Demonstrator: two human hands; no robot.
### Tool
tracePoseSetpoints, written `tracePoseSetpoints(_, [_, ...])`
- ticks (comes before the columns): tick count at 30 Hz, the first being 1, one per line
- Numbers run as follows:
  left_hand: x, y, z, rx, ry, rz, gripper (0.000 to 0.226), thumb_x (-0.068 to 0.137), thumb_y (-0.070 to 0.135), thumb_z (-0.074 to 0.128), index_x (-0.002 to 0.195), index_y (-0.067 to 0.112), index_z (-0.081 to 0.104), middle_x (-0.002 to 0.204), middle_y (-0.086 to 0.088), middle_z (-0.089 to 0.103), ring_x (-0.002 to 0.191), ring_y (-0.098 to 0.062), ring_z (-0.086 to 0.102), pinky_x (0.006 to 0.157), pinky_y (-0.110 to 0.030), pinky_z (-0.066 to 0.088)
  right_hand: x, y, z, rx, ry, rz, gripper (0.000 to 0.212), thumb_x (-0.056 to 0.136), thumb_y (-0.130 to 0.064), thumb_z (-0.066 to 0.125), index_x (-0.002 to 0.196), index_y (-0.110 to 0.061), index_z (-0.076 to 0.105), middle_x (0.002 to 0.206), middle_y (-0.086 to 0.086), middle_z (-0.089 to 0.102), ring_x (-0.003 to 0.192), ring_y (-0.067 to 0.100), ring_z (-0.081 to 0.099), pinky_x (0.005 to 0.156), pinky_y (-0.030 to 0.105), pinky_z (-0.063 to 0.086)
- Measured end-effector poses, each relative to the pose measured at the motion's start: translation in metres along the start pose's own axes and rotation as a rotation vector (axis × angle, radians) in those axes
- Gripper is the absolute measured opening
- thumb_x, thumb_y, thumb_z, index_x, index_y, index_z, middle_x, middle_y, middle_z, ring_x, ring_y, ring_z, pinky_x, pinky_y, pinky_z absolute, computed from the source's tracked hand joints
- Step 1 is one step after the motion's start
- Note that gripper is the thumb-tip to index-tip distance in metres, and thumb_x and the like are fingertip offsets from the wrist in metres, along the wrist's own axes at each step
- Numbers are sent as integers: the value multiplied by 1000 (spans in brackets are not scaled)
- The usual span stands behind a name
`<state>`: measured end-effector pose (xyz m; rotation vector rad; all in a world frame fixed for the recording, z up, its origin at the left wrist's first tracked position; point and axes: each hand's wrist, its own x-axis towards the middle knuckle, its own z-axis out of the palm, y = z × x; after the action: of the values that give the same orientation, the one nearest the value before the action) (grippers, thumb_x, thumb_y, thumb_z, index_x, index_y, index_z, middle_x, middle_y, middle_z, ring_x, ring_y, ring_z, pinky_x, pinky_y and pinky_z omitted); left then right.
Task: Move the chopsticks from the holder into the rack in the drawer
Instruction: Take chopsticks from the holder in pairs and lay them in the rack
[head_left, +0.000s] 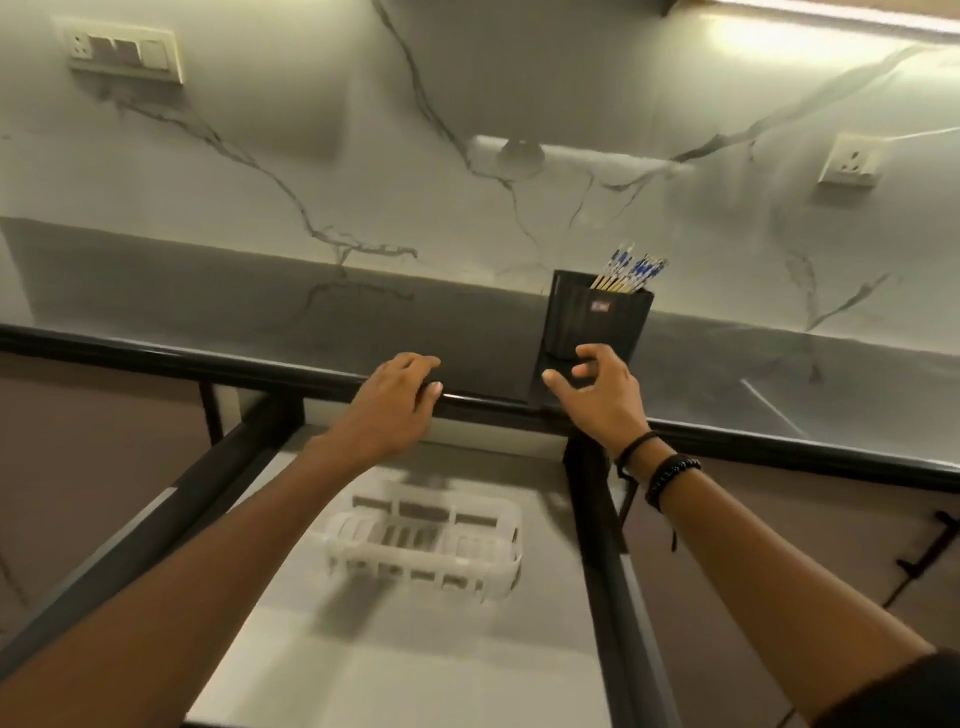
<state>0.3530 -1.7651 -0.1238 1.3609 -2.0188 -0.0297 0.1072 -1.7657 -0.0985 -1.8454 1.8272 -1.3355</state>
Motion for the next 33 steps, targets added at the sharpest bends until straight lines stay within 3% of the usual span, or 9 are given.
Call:
tracePoseSetpoints(4, [49, 7, 13, 2, -105, -2, 41, 99, 30, 47, 134, 10, 53, 136, -10, 55, 126, -28, 50, 104, -37, 37, 63, 7, -34, 13, 186, 74, 56, 84, -41, 71, 128, -11, 55, 116, 8, 64, 107, 25, 61, 96, 41, 50])
tracePoseSetpoints(7, [76, 6, 24, 79, -263, -35, 37, 99, 39, 45, 117, 15, 66, 119, -8, 66, 111, -28, 59, 93, -39, 47, 109, 19, -50, -5, 247, 158, 58, 84, -41, 71, 129, -9, 53, 125, 11, 62, 115, 27, 59, 101, 41, 47])
tracePoseSetpoints(11, [98, 7, 40, 294, -339, -52, 37, 86, 57, 57, 88, 23, 72, 83, 4, 66, 81, -18, 62, 64, -29, 43, 159, 33, -59, 60, 195, 268, 68, 84, -41, 71, 138, -9, 45, 140, 12, 51, 126, 28, 51, 107, 41, 43])
tracePoseSetpoints(15, [119, 8, 42, 391, -328, -23, 43, 73, 66, 67, 76, 23, 70, 76, 6, 64, 71, -15, 56, 61, -27, 41, 202, 44, -53, 177, 74, 389, 75, 88, -34, 68, 146, -5, 31, 149, 15, 40, 135, 32, 42, 108, 42, 39])
tracePoseSetpoints(20, [130, 4, 39, 371, -401, -7, 42, 68, 66, 71, 61, 26, 60, 64, 12, 58, 66, -8, 54, 61, -25, 41, 236, 55, -46, 327, 90, 416, 42, 90, -18, 67, 128, -3, 55, 128, 14, 62, 107, 23, 61, 90, 32, 51])
tracePoseSetpoints(23, [133, 4, 40, 350, -427, -4, 41, 68, 65, 73, 61, 26, 60, 64, 12, 58, 66, -6, 54, 61, -24, 42, 244, 50, -43, 343, 171, 298, 51, 84, -6, 71, 131, -5, 54, 126, 11, 63, 111, 24, 63, 97, 36, 52])
tracePoseSetpoints(28, [135, 5, 39, 332, -458, -3, 40, 68, 63, 75, 61, 25, 61, 62, 12, 58, 63, -6, 53, 60, -24, 41, 247, 34, -37, 326, 71, 196, 42, 85, -5, 68, 126, -4, 58, 120, 14, 65, 109, 27, 65, 98, 42, 53])
tracePoseSetpoints(31, [135, 5, 40, 329, -461, -4, 40, 68, 62, 75, 61, 26, 61, 65, 12, 59, 67, -8, 55, 62, -25, 42, 248, 36, -36, 245, 15, 183, 14, 88, -15, 69, 100, -7, 67, 114, 20, 68, 104, 31, 66, 96, 46, 53])
tracePoseSetpoints(33, [136, 5, 40, 320, -464, -7, 40, 68, 62, 75, 61, 26, 61, 65, 12, 59, 66, -7, 54, 60, -24, 41, 249, 37, -36, 203, 8, 169, 10, 88, -19, 68, 86, -10, 68, 109, 21, 69, 92, 26, 65, 94, 46, 54])
